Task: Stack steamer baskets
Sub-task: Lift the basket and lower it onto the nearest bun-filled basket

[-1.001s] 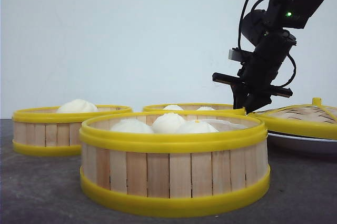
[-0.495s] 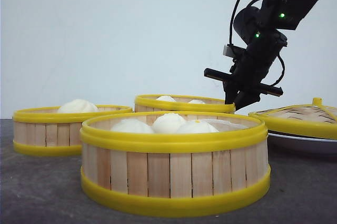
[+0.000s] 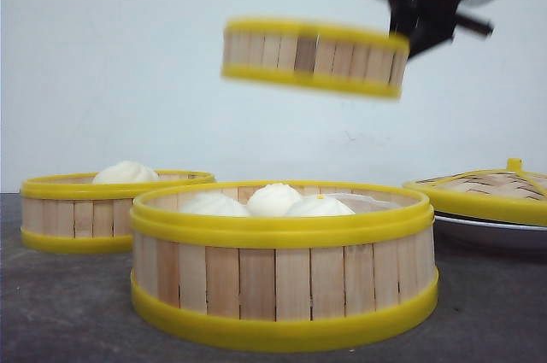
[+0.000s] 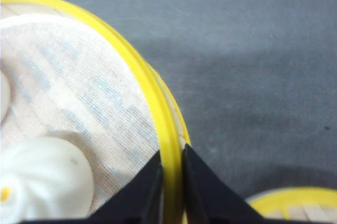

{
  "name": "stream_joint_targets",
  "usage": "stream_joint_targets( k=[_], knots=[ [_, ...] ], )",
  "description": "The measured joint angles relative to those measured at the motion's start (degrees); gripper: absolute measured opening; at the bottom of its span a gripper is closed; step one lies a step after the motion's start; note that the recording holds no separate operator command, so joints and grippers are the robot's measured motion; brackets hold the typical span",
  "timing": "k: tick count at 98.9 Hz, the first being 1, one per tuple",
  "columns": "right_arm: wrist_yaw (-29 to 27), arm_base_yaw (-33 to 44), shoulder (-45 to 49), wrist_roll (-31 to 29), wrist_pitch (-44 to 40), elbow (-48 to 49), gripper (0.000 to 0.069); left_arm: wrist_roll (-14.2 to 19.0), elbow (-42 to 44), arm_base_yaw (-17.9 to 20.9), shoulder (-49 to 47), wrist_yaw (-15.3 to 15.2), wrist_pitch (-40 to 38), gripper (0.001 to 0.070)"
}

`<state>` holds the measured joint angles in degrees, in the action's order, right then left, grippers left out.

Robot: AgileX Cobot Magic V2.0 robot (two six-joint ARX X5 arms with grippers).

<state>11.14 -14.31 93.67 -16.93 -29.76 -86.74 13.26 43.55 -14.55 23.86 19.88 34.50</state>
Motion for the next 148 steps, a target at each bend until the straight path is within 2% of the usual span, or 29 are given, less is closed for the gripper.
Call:
stream_joint_targets(
  k=[25, 46, 67, 94, 127, 148],
  knots=[
    [0.7, -4.0, -11.1, 5.6, -12.8, 0.0, 0.0033, 0.0, 0.0, 0.0, -2.2, 2.3, 0.0, 0.0402],
    [0.6, -6.7, -19.5, 7.1, -20.3, 0.0, 0.0033, 0.0, 0.0, 0.0, -2.7, 3.5, 1.1, 0.0402],
    [-0.3, -8.4, -24.5, 7.6, -22.8, 3.3, 0.0033, 0.0, 0.0, 0.0, -2.7, 4.5, 1.4, 0.0402],
    [-1.7, -10.4, -25.6, 7.6, -20.0, 12.5, 0.0033, 0.0, 0.0, 0.0, -2.7, 5.4, 2.3, 0.0402],
    [-1.8, -13.8, -25.6, 5.1, -5.0, 26.2, 0.0033, 0.0, 0.0, 0.0, -2.7, 5.5, 2.7, 0.0402],
    [-3.3, -14.2, -23.4, 4.0, -0.9, 28.0, 0.0033, 0.0, 0.0, 0.0, -2.7, 5.5, 2.7, 0.0402]
  ],
)
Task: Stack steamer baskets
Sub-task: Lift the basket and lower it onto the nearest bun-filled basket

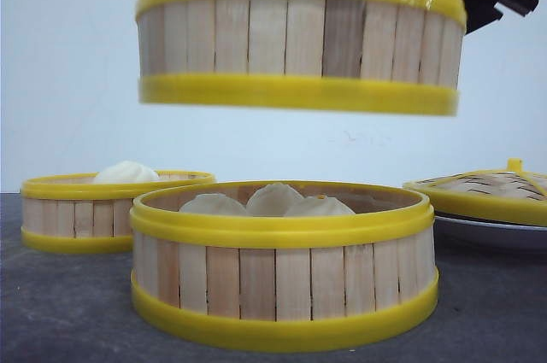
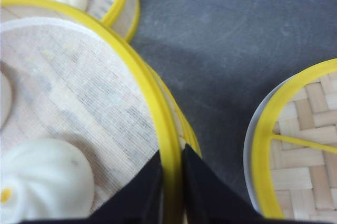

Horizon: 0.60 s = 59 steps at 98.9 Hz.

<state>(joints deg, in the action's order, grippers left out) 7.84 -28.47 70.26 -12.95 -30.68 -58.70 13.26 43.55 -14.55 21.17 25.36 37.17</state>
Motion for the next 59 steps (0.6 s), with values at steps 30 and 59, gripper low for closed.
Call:
stream_joint_targets(
  k=[30, 59],
  knots=[
    [0.0, -1.0, 5.0, -0.3, 0.8, 0.2, 0.0033, 0.0, 0.0, 0.0, 0.0, 0.0, 0.0, 0.0402],
    [0.0, -1.0, 8.6, -0.3, 2.7, 0.2, 0.0033, 0.0, 0.0, 0.0, 0.0, 0.0, 0.0, 0.0402]
  ],
)
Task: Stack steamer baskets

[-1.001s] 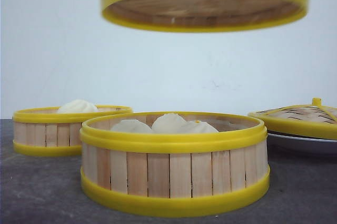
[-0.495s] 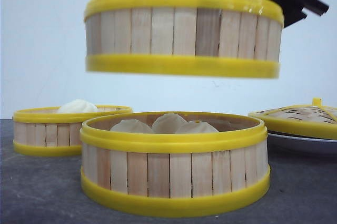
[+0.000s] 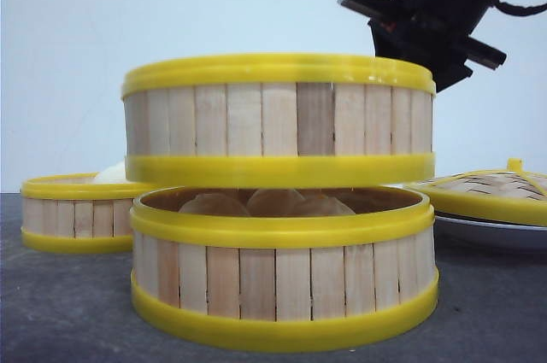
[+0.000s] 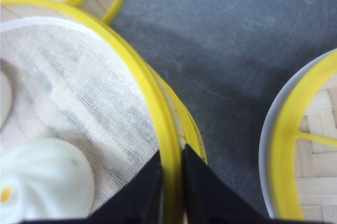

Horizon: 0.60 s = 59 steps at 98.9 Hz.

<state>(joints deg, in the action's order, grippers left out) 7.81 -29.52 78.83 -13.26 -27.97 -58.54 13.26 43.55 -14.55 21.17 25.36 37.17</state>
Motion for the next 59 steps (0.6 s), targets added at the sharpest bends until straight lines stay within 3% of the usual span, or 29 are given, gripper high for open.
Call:
stream_joint_targets(
  k=[59],
  knots=[
    [-1.3, -0.3, 3.0, 0.9, -0.2, 0.0, 0.0031, -0.2, 0.0, 0.0, 0.0, 0.0, 0.0, 0.0402]
  ],
)
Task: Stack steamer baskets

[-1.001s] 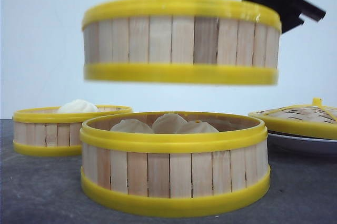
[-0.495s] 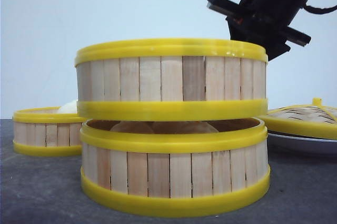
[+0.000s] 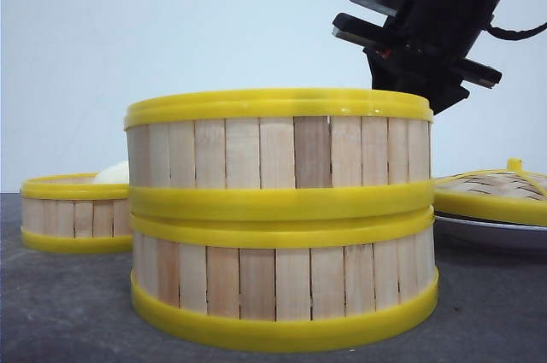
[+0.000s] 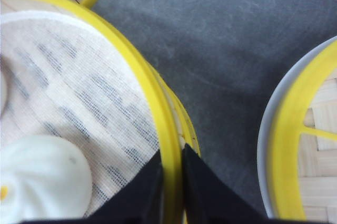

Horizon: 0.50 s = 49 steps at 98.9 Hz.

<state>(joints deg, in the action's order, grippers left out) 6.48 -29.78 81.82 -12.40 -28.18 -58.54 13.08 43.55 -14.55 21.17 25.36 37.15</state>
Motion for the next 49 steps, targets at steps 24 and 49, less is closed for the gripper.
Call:
stream_joint_targets(
  k=[24, 49],
  knots=[
    [0.3, -0.1, 0.1, 0.1, -0.3, 0.0, 0.0133, 0.0, 0.0, 0.0, 0.0, 0.0, 0.0, 0.0402],
    [0.4, -0.1, -1.5, 0.2, 0.8, 0.0, 0.0269, 0.0, 0.0, 0.0, 0.0, 0.0, 0.0, 0.0396]
  ],
)
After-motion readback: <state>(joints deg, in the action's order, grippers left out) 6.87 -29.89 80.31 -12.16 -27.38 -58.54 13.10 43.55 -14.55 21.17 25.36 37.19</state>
